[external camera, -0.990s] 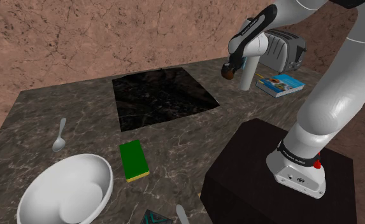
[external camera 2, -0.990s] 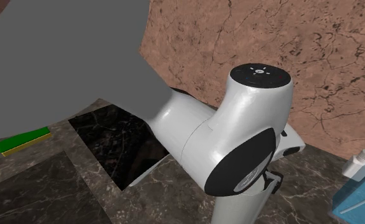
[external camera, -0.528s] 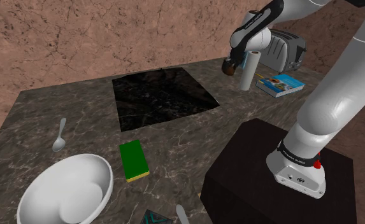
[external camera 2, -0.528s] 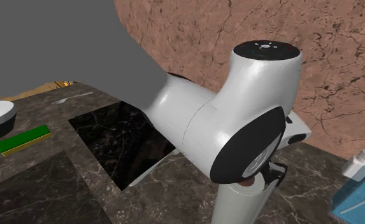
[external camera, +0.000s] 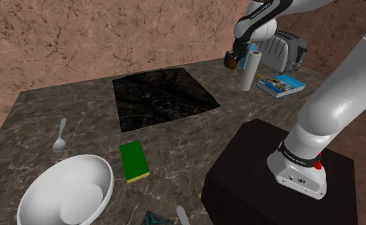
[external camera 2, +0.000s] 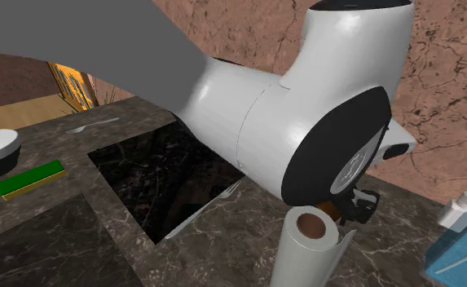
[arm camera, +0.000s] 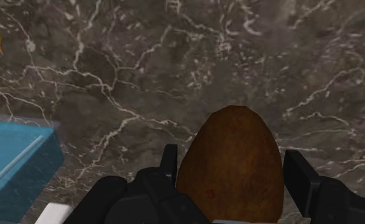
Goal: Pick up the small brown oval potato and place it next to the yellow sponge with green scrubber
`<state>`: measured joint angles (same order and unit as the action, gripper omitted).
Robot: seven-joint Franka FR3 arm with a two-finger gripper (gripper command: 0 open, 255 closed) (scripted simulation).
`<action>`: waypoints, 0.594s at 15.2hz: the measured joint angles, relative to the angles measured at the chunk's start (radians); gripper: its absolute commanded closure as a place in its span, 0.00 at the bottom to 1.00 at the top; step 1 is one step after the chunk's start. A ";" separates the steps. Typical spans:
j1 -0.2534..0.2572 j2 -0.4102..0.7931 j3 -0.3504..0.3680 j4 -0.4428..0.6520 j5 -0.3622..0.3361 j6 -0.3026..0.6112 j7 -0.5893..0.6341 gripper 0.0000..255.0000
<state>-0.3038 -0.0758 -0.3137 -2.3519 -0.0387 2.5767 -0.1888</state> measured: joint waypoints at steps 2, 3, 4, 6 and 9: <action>-0.001 -0.014 0.001 0.013 -0.006 -0.027 0.004 1.00; -0.002 -0.025 0.002 0.017 -0.011 -0.041 0.007 1.00; -0.002 -0.030 0.002 0.026 -0.013 -0.055 0.007 1.00; -0.002 -0.045 0.005 0.039 -0.019 -0.082 0.014 1.00; -0.003 -0.071 0.009 0.057 -0.029 -0.125 0.021 1.00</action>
<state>-0.3064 -0.1463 -0.3050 -2.2951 -0.0673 2.4517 -0.1676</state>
